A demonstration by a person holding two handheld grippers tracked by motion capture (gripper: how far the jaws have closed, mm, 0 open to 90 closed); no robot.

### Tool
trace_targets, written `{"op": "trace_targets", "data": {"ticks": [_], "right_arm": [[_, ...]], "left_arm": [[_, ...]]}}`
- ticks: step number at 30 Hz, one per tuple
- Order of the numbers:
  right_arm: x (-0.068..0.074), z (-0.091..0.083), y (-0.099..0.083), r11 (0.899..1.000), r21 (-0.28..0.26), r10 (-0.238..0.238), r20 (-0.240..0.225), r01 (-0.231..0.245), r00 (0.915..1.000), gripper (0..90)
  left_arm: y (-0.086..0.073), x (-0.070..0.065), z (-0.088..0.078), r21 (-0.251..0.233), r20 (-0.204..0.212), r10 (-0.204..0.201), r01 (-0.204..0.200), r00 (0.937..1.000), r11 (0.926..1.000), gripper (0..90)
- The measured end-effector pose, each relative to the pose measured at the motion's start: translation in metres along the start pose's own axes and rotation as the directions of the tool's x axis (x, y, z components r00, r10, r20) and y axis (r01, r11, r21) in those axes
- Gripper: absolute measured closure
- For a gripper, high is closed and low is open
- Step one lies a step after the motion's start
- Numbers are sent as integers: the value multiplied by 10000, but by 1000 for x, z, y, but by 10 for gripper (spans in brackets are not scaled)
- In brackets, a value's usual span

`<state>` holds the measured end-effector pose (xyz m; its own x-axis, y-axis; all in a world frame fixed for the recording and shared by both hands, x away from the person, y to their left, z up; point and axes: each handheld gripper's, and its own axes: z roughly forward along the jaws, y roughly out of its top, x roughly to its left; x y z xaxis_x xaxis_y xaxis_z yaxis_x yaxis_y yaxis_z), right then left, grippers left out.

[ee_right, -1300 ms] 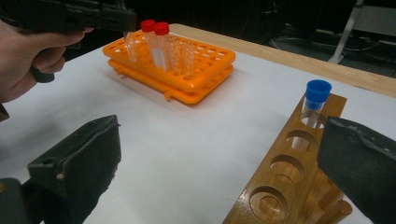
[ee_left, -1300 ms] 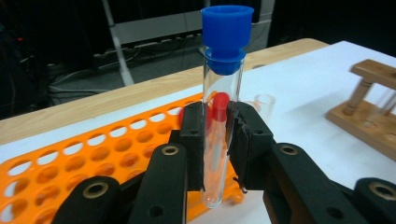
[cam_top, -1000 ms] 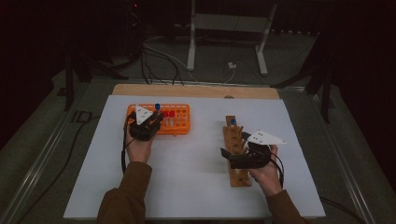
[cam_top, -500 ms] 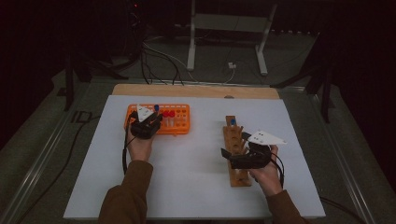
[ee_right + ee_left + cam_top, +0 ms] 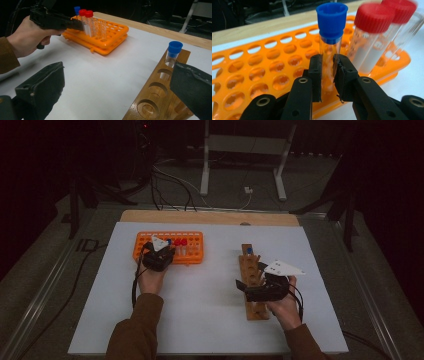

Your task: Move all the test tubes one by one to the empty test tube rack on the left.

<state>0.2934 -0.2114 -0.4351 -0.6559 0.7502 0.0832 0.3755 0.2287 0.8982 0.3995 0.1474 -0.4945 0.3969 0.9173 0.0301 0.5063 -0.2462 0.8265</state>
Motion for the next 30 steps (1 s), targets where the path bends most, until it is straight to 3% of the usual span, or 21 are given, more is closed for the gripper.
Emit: {"op": "trace_targets", "data": {"ticks": [5,7,14,19,30], "right_arm": [[0,0,0,10000,14,-15,11,15,10000,3],[-1,0,0,10000,9,-2,26,2,10000,3],[-2,-1,1,10000,3,9,66,-9,10000,3],[-2,-1,1,10000,-2,-9,89,9,10000,4],[-4,-2,4,10000,-46,-79,172,80,9998,4]], "left_arm": [[-1,0,0,53,-98,-131,132,9999,9999,732],[-1,3,-2,66,-116,-289,289,9995,9996,636],[-3,8,-12,-96,-158,-653,652,9977,9978,512],[-3,9,-19,-236,-176,-703,699,9974,9973,407],[2,1,-34,-751,516,-944,981,9942,9923,164]]}}
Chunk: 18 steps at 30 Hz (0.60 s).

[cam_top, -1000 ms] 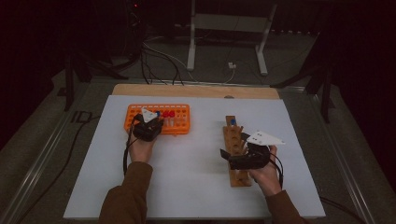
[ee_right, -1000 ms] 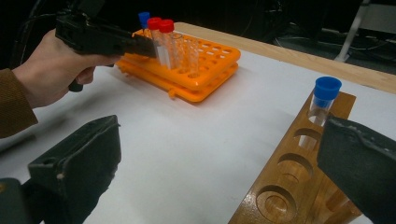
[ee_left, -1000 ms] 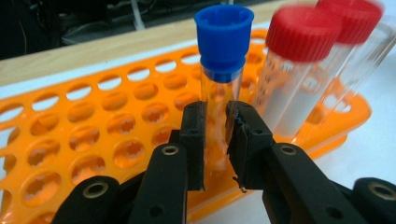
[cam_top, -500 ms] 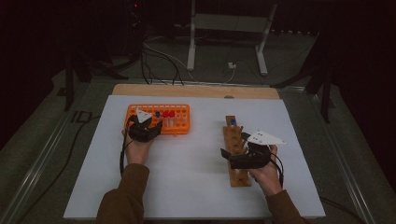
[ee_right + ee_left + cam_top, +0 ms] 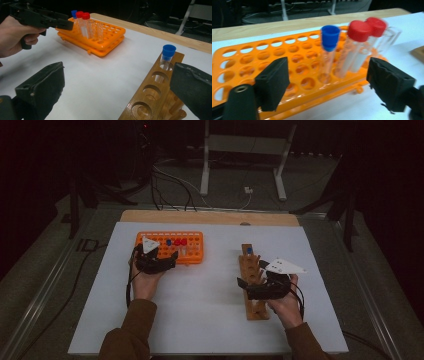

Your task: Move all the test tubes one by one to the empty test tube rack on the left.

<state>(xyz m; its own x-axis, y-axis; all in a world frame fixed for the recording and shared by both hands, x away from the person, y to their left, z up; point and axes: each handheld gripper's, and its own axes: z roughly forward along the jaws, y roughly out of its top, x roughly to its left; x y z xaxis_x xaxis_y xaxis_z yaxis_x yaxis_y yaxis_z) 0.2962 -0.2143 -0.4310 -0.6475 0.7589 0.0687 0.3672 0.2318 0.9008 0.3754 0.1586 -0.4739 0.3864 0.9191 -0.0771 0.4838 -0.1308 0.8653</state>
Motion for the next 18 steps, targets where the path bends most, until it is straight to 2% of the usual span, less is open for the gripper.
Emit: {"op": "trace_targets", "data": {"ticks": [1,3,6,12,18], "right_arm": [[0,0,0,10000,-7,-3,1,3,10000,4],[0,0,0,10000,-2,1,4,-1,10000,3],[0,0,1,10000,8,-8,15,8,10000,3],[-2,0,4,10000,-10,-28,72,28,10000,3],[-8,3,9,10000,16,-20,178,20,9998,4]], "left_arm": [[0,-1,-2,-47,29,18,-18,10000,10000,157],[1,-4,-4,-85,-101,20,-21,9999,10000,80],[2,-6,-9,-232,-144,56,-59,9999,9997,11],[-1,-8,-20,-620,237,-171,185,9996,9979,5],[-8,-9,-27,-634,979,-277,340,9948,9974,6]]}}
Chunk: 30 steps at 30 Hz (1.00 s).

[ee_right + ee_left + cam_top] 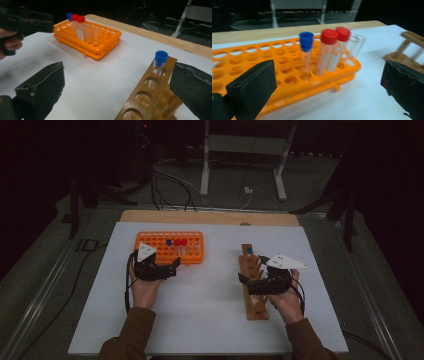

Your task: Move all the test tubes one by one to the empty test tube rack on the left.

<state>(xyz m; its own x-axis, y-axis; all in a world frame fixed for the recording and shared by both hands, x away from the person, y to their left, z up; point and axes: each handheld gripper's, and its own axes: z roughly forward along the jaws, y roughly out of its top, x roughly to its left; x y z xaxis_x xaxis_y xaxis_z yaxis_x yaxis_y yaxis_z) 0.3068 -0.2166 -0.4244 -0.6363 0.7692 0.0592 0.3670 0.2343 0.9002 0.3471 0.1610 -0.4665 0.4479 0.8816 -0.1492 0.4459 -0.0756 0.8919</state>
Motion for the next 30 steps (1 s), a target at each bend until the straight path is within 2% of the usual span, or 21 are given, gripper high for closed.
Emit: {"op": "trace_targets", "data": {"ticks": [8,10,13,20,24,28,30], "right_arm": [[-11,10,5,9996,247,110,259,-117,9996,4],[-14,12,7,9997,214,120,313,-126,9994,18],[-18,16,10,9997,213,122,428,-131,9990,20],[-27,27,14,9989,479,-35,703,1,9975,81],[-31,37,12,9972,745,-122,970,49,9952,197],[-36,46,9,9961,887,-120,1074,24,9941,441],[-37,50,8,9950,994,-178,1239,54,9921,530]], "left_arm": [[-5,-8,-15,-362,389,-16,30,9992,9993,5],[-6,-10,-19,-388,437,110,-93,9990,9992,5],[-5,-13,-23,-438,375,333,-316,9987,9985,5],[-5,-17,-27,-491,404,303,-283,9987,9984,5],[-6,-18,-27,-463,408,331,-312,9986,9984,5],[-6,-18,-28,-501,442,259,-237,9987,9985,5],[-6,-18,-28,-488,455,245,-222,9987,9986,5]]}}
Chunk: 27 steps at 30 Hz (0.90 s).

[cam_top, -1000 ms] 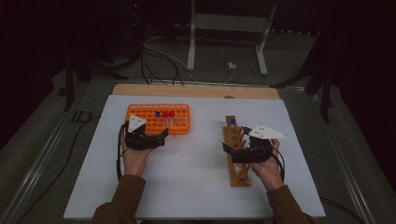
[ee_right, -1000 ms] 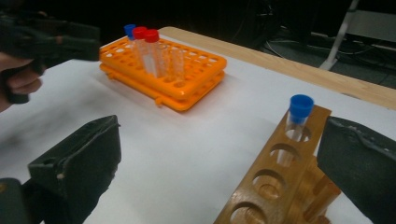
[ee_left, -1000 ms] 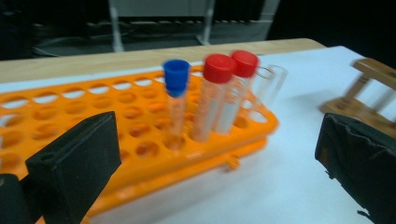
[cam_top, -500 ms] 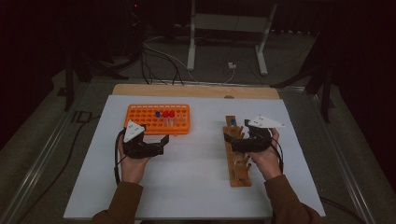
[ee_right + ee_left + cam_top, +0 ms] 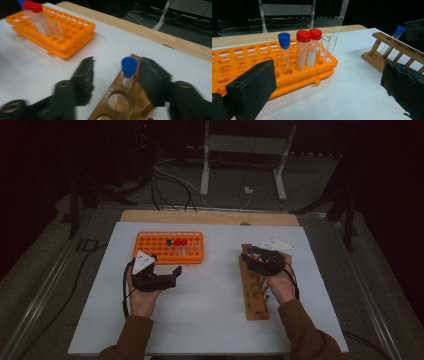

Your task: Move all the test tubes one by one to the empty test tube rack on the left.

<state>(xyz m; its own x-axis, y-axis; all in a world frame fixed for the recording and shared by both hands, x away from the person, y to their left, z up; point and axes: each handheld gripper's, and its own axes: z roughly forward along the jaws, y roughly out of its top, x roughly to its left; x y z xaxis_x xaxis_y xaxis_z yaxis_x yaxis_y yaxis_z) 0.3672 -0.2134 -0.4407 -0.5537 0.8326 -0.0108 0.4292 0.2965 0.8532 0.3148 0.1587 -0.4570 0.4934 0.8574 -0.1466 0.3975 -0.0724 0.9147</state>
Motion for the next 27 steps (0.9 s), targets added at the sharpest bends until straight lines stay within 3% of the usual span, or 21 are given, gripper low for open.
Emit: {"op": "trace_targets", "data": {"ticks": [9,20,27], "right_arm": [[-6,19,-2,9986,380,343,461,-360,9983,738],[-12,27,-4,9968,404,663,589,-688,9961,757],[-11,26,-4,9973,390,588,674,-615,9960,769]], "left_arm": [[0,0,-1,-40,20,-31,31,10000,10000,5],[0,-2,1,-38,34,-24,24,10000,10000,5],[-1,-1,0,-59,17,-34,34,10000,10000,5]]}}
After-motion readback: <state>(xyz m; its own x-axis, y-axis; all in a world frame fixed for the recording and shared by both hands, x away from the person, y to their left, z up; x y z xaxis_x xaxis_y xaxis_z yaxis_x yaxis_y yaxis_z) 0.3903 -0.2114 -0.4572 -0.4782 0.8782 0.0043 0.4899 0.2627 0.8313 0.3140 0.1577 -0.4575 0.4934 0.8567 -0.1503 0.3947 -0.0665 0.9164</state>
